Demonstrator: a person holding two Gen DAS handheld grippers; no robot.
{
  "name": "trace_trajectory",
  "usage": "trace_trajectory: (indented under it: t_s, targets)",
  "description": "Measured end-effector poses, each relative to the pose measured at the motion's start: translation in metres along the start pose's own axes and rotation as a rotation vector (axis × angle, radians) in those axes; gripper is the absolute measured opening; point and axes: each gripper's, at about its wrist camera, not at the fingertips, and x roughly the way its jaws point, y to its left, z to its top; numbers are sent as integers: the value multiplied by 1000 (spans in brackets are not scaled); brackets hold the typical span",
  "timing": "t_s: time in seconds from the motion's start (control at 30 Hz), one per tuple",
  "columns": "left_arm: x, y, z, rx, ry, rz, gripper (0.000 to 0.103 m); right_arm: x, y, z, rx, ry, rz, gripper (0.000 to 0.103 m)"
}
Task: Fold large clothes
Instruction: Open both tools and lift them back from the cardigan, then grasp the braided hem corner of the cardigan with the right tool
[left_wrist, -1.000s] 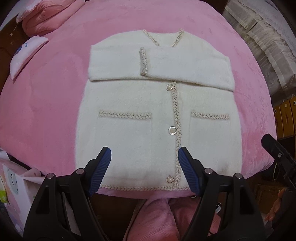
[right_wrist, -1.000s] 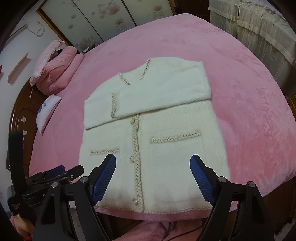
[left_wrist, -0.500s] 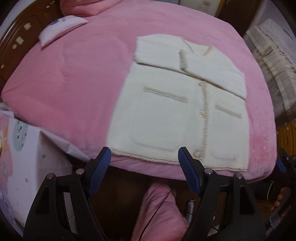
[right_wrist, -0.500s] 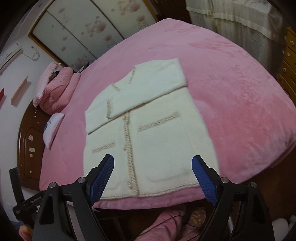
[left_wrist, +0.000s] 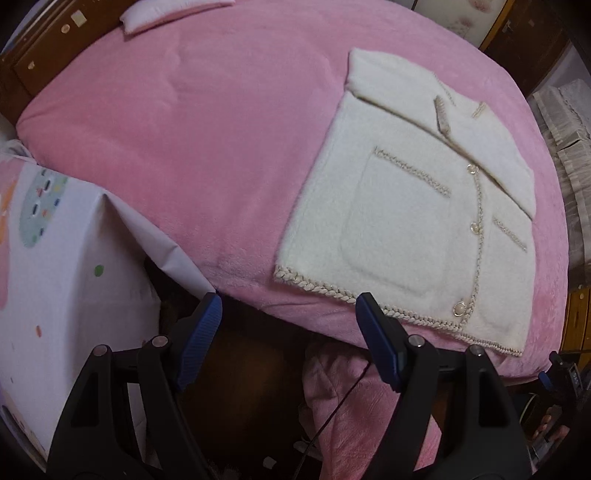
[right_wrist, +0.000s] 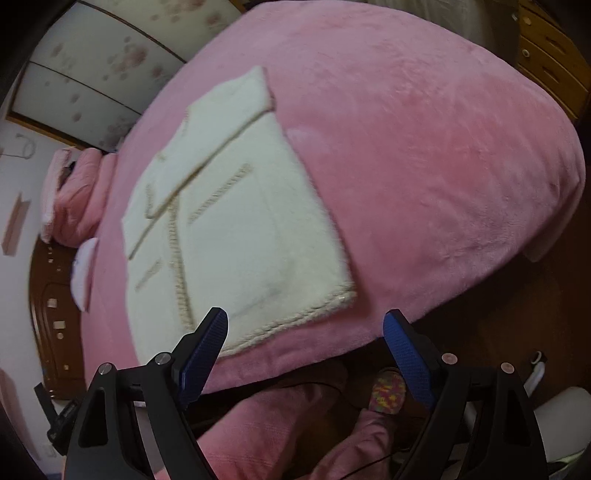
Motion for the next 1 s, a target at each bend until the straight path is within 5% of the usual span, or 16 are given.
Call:
trace_trajectory:
  t_s: [0.17, 0.6, 0.77, 1.0]
  targets:
    - [41, 1, 19, -51, 104, -45, 73, 33, -16, 5, -35, 48, -100, 85]
    - [127, 6, 50, -23, 272, 24, 73, 95, -37, 20, 51, 176, -213, 67]
    - [151, 2, 54, 80, 282, 70, 73, 106, -29, 22, 18, 195, -233, 62]
    - [184, -22, 59, 179, 357, 15, 73, 128, -7, 38, -1, 222, -244, 55]
